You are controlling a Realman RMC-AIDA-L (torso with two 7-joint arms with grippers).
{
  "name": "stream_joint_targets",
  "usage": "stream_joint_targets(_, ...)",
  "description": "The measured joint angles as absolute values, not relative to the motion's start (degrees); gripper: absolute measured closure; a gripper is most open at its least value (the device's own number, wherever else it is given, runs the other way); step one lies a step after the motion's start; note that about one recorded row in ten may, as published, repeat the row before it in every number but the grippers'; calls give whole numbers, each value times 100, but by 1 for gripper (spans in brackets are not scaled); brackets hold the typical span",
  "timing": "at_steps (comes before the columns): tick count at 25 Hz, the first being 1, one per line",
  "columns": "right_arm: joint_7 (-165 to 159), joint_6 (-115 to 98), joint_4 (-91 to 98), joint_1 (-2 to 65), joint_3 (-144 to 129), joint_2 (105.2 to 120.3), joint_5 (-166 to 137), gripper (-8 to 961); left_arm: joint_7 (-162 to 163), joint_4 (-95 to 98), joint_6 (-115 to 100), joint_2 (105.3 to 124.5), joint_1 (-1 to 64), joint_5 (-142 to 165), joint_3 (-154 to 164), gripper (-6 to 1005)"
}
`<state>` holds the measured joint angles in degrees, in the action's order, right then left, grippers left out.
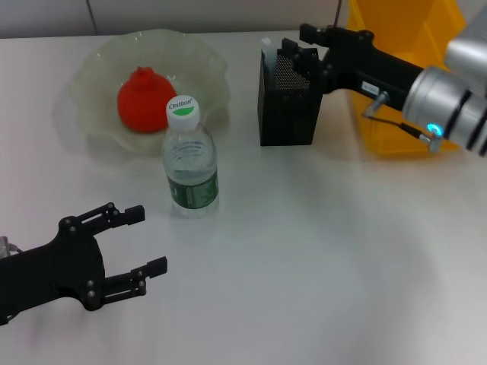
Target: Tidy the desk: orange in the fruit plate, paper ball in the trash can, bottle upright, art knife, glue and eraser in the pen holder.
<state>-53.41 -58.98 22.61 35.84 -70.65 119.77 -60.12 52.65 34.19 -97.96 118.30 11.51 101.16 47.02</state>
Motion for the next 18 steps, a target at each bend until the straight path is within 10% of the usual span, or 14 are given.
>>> stream_joint_targets(12, -7128, -8441, 4102, 1900, -6950, 11830, -8403, 238, 5411, 3490, -10095, 11770, 1210, 10493, 4702, 199)
stream_joint_targets(18, -6640, -9366, 4044, 1818, -6775, 11871, -9891, 162, 5496, 3482, -10129, 11760, 1313, 10755, 4702, 199)
